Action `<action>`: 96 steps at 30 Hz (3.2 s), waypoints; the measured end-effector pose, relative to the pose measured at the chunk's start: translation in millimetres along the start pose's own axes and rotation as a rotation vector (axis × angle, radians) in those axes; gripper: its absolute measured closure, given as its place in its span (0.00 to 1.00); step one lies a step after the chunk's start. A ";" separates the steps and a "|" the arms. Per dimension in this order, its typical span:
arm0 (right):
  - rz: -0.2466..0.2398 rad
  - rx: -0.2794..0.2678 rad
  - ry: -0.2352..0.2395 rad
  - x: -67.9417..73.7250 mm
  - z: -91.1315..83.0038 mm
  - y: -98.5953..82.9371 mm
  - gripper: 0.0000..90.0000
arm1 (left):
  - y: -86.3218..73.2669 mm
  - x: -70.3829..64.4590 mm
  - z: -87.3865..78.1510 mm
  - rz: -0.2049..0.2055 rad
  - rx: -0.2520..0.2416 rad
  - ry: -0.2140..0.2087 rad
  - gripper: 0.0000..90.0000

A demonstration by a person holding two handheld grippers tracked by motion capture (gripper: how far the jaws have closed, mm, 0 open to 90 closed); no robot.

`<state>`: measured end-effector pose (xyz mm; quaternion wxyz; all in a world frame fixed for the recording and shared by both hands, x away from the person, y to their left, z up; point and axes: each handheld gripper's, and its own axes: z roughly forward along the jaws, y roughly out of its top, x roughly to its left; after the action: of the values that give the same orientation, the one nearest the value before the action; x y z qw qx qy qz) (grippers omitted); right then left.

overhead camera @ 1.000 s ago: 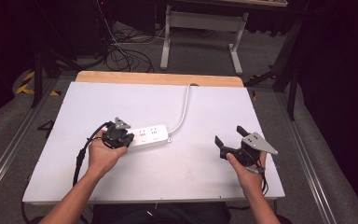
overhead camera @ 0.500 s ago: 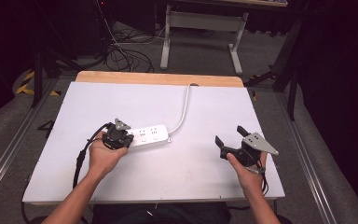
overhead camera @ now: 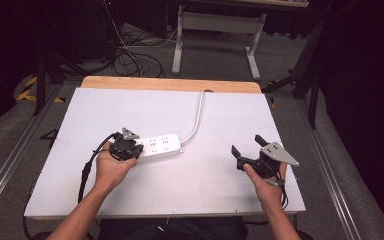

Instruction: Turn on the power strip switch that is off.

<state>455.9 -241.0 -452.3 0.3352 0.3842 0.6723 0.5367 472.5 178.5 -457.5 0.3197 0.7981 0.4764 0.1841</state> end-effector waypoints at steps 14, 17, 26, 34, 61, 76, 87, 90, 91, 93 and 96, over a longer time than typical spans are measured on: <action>-0.001 -0.001 -0.006 -0.2 -1.6 0.2 0.07 | 0.4 -10.2 2.2 0.052 0.009 0.047 1.00; 0.000 -0.003 -0.005 -0.4 -1.9 0.0 0.07 | 0.2 -10.0 2.3 0.055 0.007 0.046 1.00; -0.001 -0.001 -0.005 0.0 -2.0 0.0 0.07 | 0.2 -11.1 2.3 0.063 0.014 0.054 1.00; -0.002 0.001 -0.004 0.1 -1.3 -0.3 0.07 | 0.5 -11.6 2.4 0.063 0.016 0.055 1.00; 0.001 0.007 -0.002 -0.7 -0.4 -0.9 0.07 | 2.5 -5.9 -0.1 0.043 0.022 0.039 1.00; 0.002 0.009 -0.003 -0.9 -0.7 -0.8 0.07 | 2.2 -6.2 -0.2 0.044 0.022 0.042 1.00; 0.003 0.010 -0.004 -1.0 -1.1 -0.6 0.08 | 2.3 -6.1 -0.2 0.050 0.021 0.044 1.00; 0.003 0.010 -0.004 -1.0 -1.2 -0.7 0.07 | 2.1 -6.5 0.0 0.048 0.018 0.046 1.00; 0.003 0.010 -0.004 -1.0 -1.2 -0.7 0.07 | 2.1 -6.4 -0.1 0.050 0.019 0.047 1.00; 0.003 0.010 -0.004 -1.0 -1.2 -0.7 0.08 | 2.1 -6.2 -0.1 0.050 0.019 0.045 1.00; 0.004 0.009 -0.004 -0.9 -1.2 -0.7 0.08 | 2.0 -6.2 -0.1 0.050 0.018 0.046 1.00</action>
<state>455.2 -242.4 -452.6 0.3337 0.3880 0.6735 0.5334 470.7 172.3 -455.9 0.2967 0.8083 0.4650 0.2060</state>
